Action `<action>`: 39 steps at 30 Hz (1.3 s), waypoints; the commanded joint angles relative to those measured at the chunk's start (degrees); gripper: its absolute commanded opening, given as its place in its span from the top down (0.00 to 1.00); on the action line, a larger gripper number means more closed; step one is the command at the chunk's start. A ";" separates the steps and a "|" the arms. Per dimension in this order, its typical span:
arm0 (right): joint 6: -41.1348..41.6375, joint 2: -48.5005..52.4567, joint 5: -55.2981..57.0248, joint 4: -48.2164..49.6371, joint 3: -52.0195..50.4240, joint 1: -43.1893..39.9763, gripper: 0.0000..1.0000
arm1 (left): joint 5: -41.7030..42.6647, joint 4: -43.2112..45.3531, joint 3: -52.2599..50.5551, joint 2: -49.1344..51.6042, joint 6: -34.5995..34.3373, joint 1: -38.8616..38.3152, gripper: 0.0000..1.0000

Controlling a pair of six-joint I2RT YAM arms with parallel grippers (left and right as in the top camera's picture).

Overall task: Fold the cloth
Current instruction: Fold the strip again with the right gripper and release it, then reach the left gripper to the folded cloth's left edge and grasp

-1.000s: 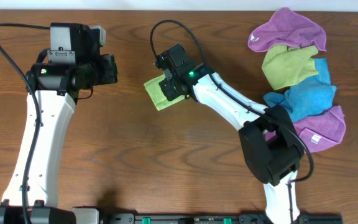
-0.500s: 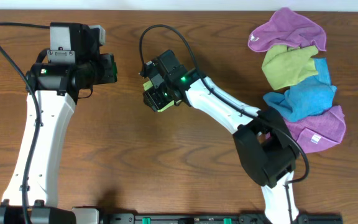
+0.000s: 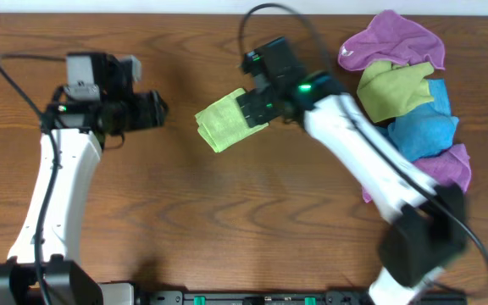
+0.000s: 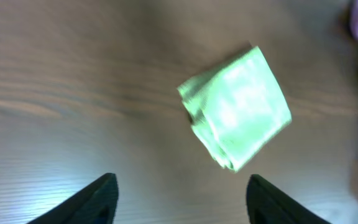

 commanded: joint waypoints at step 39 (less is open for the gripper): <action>-1.79 -20.24 4.57 -14.69 0.28 -3.48 0.02 | 14.45 58.23 -25.88 21.64 -36.26 -9.05 0.11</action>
